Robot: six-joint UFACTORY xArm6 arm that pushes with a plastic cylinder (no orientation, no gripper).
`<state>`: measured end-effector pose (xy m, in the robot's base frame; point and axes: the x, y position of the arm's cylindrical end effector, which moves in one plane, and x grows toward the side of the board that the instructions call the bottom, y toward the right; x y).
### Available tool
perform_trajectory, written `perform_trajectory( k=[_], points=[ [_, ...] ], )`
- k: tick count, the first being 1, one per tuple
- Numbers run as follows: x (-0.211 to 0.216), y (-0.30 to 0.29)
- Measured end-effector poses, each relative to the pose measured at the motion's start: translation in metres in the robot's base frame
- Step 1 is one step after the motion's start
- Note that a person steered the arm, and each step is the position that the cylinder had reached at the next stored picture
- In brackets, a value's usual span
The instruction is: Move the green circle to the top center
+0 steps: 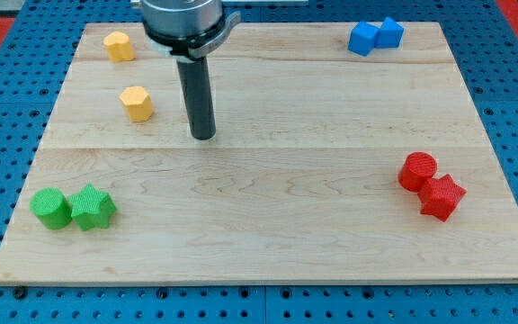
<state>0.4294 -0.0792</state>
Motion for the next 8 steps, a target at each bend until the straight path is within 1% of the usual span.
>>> perform_trajectory(
  k=[2,3,4,5,6,7,8],
  points=[
    [0.078,0.011],
    [0.131,0.018],
    [0.184,-0.004],
    [0.189,-0.011],
    [0.188,-0.043],
    [0.188,-0.094],
    [0.189,-0.116]
  ],
)
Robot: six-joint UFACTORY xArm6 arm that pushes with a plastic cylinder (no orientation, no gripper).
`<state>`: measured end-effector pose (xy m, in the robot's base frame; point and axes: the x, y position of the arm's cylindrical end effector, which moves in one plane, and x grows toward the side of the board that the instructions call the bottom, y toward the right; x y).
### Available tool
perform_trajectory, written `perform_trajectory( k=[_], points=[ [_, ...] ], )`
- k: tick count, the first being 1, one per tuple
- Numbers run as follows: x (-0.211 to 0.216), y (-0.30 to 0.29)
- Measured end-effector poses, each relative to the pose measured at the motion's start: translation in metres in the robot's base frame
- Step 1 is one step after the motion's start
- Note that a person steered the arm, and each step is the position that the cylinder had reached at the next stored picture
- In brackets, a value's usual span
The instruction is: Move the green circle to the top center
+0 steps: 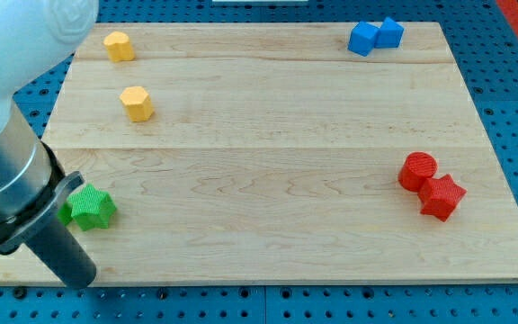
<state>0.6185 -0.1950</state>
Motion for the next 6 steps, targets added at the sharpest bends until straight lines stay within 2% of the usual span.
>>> perform_trajectory(
  k=[1,2,4,6],
  points=[
    [-0.013,-0.04],
    [-0.047,-0.05],
    [-0.112,-0.024],
    [-0.105,-0.071]
  ],
)
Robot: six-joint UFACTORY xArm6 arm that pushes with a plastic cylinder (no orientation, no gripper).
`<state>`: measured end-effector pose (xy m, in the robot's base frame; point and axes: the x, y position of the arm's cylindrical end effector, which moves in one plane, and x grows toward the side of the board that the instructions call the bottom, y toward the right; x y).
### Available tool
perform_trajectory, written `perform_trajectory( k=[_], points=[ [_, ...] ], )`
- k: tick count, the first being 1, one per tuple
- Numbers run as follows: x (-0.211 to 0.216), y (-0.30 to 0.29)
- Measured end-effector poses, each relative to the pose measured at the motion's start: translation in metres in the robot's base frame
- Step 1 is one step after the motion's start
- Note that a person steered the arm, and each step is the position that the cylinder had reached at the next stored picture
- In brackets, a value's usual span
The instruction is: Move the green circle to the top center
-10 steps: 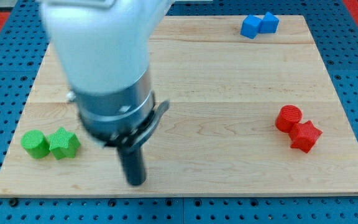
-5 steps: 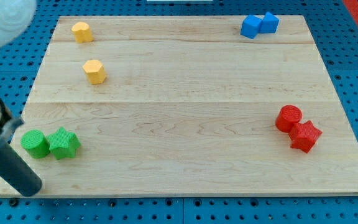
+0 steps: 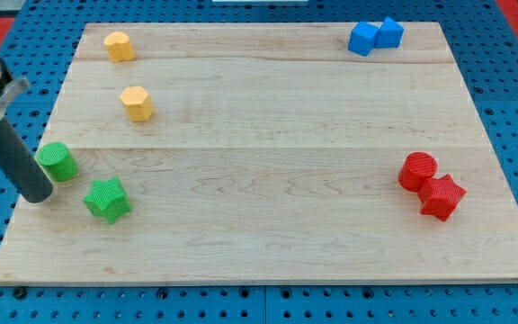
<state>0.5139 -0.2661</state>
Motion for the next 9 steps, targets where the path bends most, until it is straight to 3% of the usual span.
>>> perform_trajectory(
  k=[2,3,5,7,9],
  points=[
    [-0.079,0.073],
    [-0.075,0.086],
    [-0.047,0.036],
    [-0.048,0.025],
    [-0.1,0.026]
  ],
)
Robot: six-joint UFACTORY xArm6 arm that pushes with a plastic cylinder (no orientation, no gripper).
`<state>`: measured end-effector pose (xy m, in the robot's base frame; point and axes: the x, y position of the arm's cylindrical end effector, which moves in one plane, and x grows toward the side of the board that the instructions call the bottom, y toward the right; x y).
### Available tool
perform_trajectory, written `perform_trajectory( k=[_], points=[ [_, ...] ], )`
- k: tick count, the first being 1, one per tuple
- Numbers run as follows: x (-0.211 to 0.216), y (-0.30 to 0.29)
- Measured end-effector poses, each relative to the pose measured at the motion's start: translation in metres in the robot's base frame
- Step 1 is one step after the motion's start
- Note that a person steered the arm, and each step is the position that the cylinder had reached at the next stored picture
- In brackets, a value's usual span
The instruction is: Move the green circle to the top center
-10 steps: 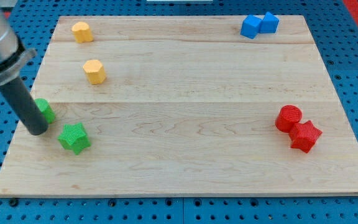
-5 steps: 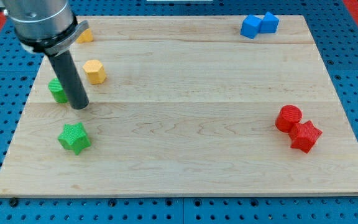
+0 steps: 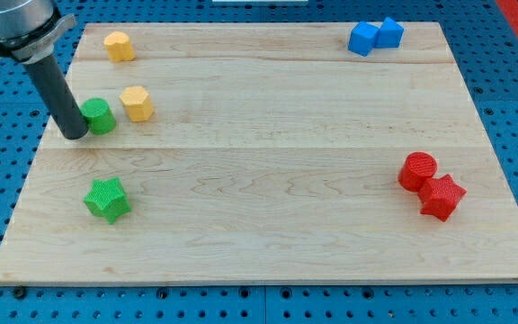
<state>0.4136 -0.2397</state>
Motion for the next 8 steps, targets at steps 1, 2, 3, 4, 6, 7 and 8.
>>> perform_trajectory(
  k=[1,2,3,4,6,7,8],
  points=[
    [-0.021,0.005],
    [-0.05,0.039],
    [-0.045,0.062],
    [-0.075,0.073],
    [-0.109,0.064],
    [-0.127,0.099],
    [-0.14,0.146]
  ],
)
